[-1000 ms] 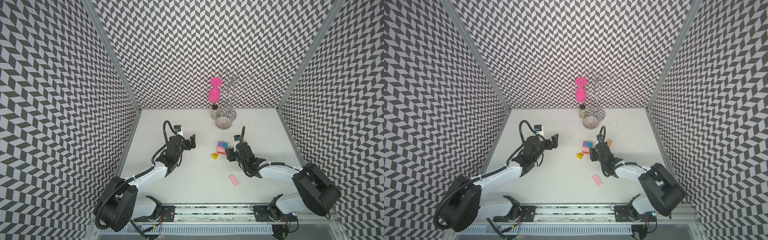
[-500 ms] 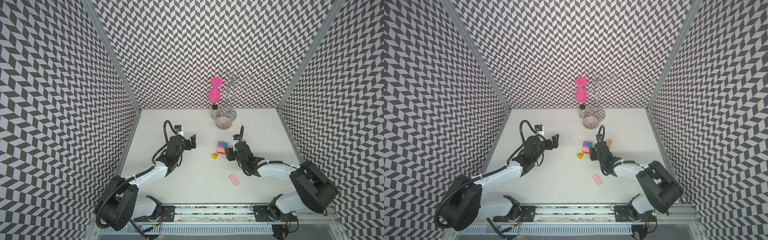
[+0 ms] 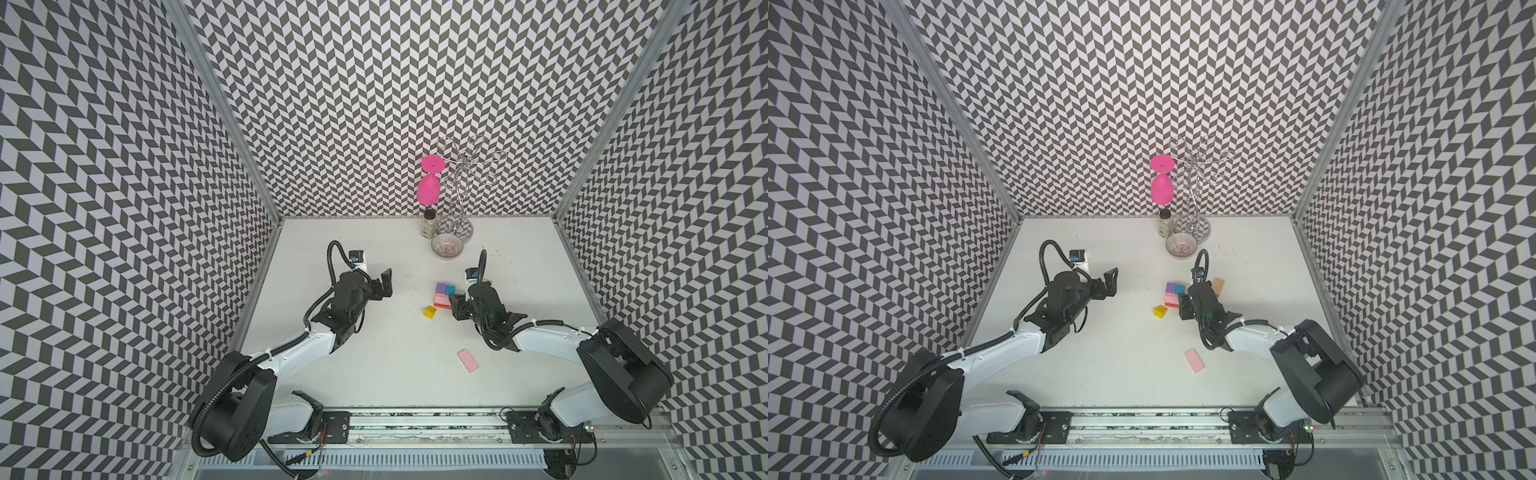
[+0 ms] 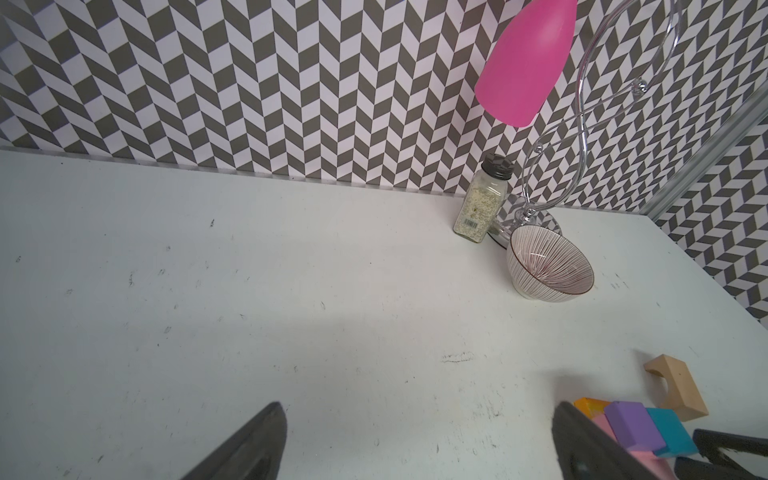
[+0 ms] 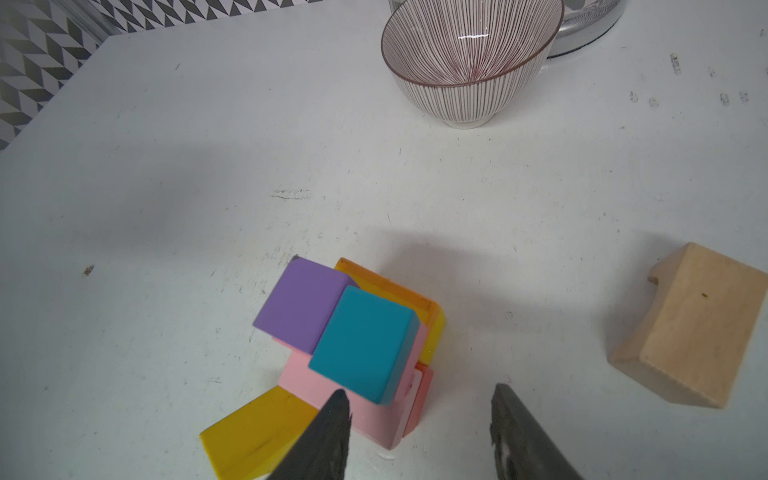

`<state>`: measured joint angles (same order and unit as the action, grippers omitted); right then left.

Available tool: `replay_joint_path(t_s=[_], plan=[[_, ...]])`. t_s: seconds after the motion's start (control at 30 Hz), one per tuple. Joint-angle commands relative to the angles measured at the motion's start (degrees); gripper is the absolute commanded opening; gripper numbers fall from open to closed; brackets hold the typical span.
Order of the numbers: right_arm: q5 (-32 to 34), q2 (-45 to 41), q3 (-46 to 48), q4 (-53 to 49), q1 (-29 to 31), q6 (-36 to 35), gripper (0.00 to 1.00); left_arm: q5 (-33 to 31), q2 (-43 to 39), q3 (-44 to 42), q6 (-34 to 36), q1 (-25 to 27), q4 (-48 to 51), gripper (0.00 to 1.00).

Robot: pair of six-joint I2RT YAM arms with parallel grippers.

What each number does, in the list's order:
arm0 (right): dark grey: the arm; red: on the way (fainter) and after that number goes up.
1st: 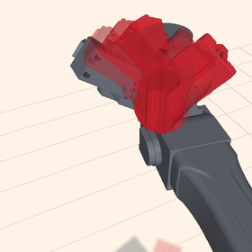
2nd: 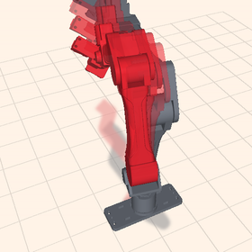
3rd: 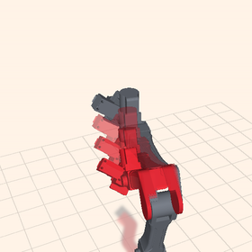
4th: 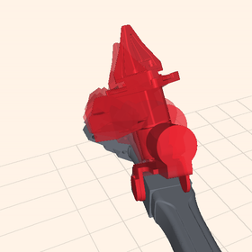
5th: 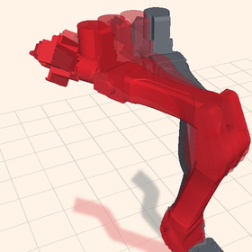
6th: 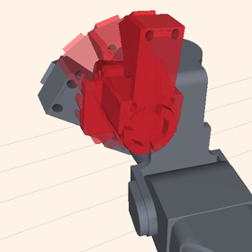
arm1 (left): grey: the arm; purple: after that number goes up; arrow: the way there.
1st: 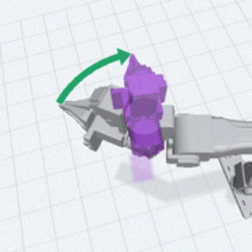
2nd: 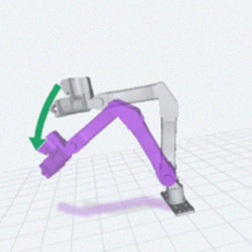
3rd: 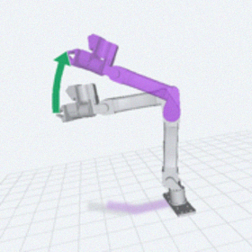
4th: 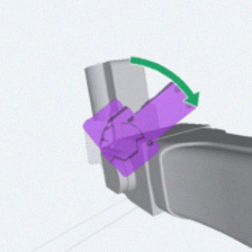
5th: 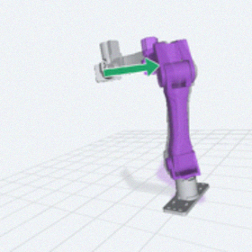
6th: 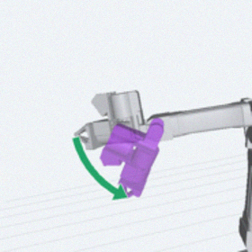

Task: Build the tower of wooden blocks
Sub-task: 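Move the right gripper toward the wooden rectangular block while the left gripper draws back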

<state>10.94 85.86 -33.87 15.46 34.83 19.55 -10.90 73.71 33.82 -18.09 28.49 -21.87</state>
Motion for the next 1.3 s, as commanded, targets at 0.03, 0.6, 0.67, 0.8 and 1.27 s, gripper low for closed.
replay_joint_path(t_s=[0.03, 0.6, 0.67, 0.8, 1.27], plan=[[1.2, 0.8, -1.5, 1.4, 0.3, 0.1, 0.54, 0.3, 0.1, 1.4, -0.9, 0.1, -1.5, 1.0], [1.3, 1.2, -2.1, 0.9, 0.3, 0.1, 0.53, 0.8, -0.2, 1.2, -1.1, 0.1, -1.5, 1.0], [0.9, 0.4, -1.8, 0.8, 0.4, -0.1, 0.53, 0.8, -0.2, 1.2, -1.1, 0.1, -1.6, 1.0], [0.9, -3.3, 0.1, 1.1, 1.2, -0.4, 0.6, 1.1, -0.4, 1.2, -1.2, 0.1, -1.6, 1.0], [19.2, -19.9, 9.8, -0.1, -2.5, 11.6, 0.71, -13.6, -10.5, -15.4, 2.6, -2.4, -16.5, 1.0]])
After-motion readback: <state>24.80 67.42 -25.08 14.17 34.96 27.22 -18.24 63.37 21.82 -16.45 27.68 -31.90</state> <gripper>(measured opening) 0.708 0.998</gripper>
